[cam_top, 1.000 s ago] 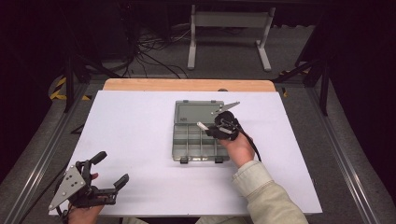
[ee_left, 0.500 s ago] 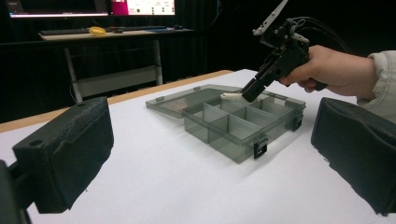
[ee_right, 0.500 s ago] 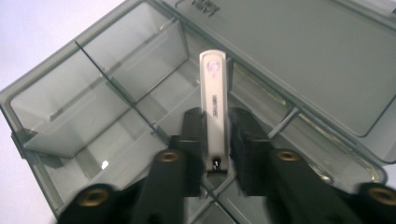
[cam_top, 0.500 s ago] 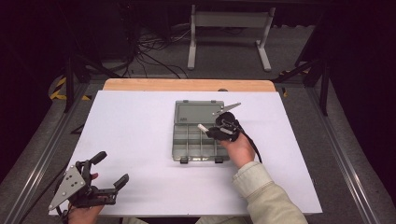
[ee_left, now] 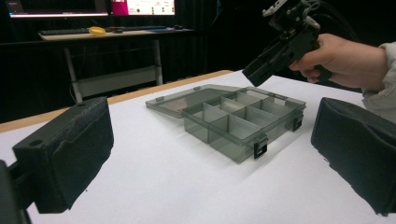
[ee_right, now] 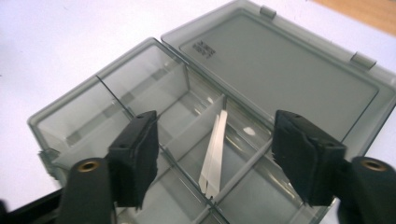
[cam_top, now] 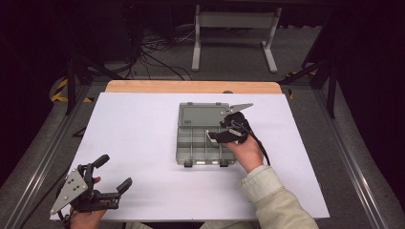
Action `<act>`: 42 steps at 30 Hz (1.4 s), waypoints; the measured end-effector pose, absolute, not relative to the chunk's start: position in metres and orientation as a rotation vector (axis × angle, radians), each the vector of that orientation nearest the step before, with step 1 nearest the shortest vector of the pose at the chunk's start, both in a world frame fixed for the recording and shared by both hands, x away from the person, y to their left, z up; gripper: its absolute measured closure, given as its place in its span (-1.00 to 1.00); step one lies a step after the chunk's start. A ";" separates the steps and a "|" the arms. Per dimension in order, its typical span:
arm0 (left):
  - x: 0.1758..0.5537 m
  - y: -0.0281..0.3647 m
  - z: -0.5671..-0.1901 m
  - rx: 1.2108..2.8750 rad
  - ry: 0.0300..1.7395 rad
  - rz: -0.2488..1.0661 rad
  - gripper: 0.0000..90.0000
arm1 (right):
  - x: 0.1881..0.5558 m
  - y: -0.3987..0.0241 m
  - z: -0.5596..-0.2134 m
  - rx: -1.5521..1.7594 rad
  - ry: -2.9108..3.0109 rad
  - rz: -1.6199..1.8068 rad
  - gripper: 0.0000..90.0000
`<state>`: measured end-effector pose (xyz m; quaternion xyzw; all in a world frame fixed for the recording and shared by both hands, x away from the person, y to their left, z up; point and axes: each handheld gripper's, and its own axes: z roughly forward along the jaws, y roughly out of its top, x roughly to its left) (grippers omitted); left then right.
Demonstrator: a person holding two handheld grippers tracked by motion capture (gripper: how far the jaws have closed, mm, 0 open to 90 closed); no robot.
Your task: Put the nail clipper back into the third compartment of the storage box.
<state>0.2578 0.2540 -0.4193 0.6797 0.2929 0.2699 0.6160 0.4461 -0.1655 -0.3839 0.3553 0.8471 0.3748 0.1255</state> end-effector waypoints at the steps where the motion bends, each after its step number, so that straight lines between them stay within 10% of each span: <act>1: 0.258 0.254 -0.419 1.565 0.675 0.622 -1.00 | 0.444 -0.166 -0.381 1.013 2.461 1.105 -0.34; 42: 0.256 0.253 -0.418 1.564 0.670 0.629 -1.00 | 0.348 -0.219 -0.334 0.734 2.211 1.431 -0.97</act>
